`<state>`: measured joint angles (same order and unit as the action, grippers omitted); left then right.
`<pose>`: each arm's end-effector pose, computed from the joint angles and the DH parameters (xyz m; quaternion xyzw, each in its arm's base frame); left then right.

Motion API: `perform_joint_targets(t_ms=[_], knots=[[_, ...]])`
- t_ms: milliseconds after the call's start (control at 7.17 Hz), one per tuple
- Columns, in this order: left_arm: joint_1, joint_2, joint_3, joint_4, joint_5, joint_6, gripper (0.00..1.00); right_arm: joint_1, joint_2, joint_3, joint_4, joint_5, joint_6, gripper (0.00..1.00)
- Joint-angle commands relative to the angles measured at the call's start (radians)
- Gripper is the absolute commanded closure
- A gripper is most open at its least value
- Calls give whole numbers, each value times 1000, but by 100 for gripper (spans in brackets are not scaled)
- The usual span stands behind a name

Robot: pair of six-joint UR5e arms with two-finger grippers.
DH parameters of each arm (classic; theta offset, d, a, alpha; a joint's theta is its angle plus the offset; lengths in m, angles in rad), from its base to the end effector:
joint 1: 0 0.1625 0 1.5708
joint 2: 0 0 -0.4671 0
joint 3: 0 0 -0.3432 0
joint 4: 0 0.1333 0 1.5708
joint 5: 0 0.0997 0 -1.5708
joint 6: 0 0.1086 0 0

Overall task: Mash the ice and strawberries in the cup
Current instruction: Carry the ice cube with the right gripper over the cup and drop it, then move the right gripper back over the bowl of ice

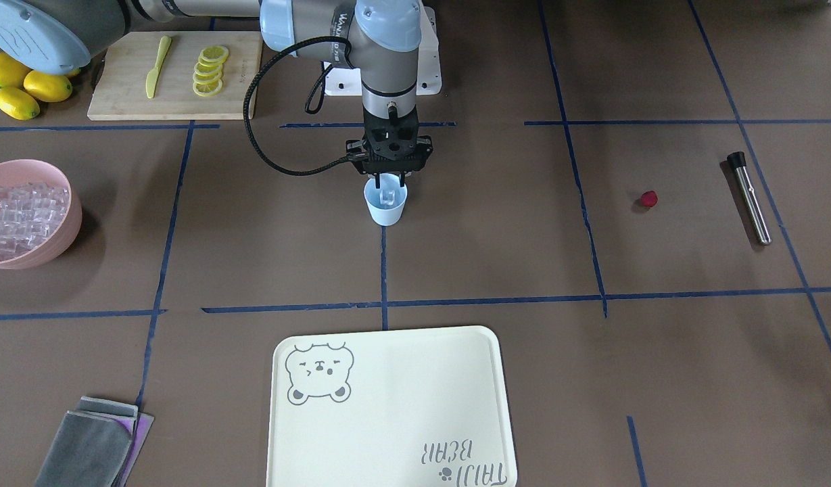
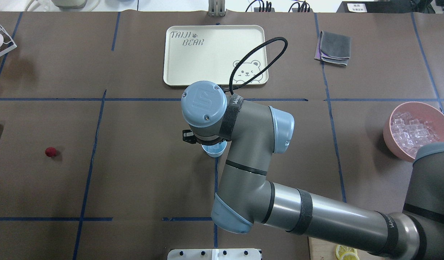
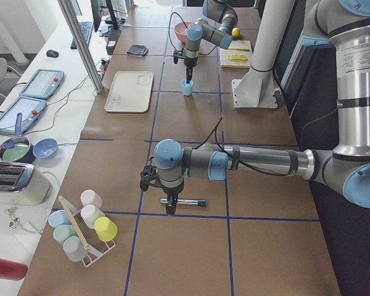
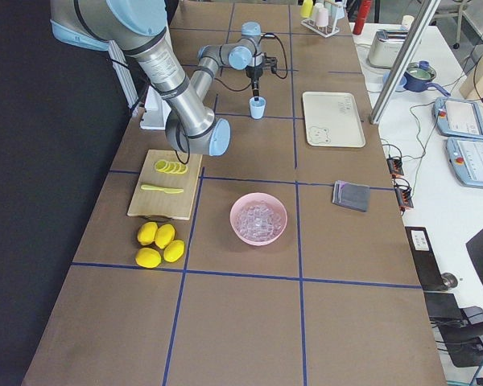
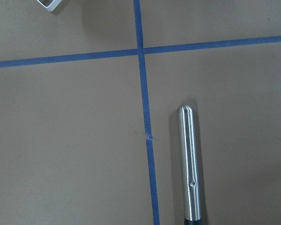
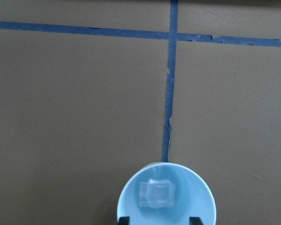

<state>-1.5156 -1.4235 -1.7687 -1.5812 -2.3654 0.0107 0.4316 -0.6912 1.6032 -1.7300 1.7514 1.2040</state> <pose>-0.0348 -0.3809 0.6770 0.0195 0.3873 0.0422 0.9208 -0.6025 -0.4028 0.1987 0.0650 -0.3699 -0.0031 0.9268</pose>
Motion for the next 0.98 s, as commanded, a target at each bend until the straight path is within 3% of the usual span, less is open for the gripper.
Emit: perform_joint_targets(t_ms=[0, 279, 418, 697, 836], knots=[[0, 0, 0, 0, 0, 0, 0, 1, 1, 10, 0, 0, 0, 0], [2, 0, 0, 0, 0, 0, 0, 91, -63, 73, 0, 48, -15, 0], [0, 0, 0, 0, 0, 0, 0, 164, -194, 190, 6, 104, -50, 0], [0, 0, 2, 0, 0, 0, 0, 331, -458, 410, 15, 228, -299, 0], [0, 0, 2, 0, 0, 0, 0, 422, -591, 470, 17, 276, -449, 0]])
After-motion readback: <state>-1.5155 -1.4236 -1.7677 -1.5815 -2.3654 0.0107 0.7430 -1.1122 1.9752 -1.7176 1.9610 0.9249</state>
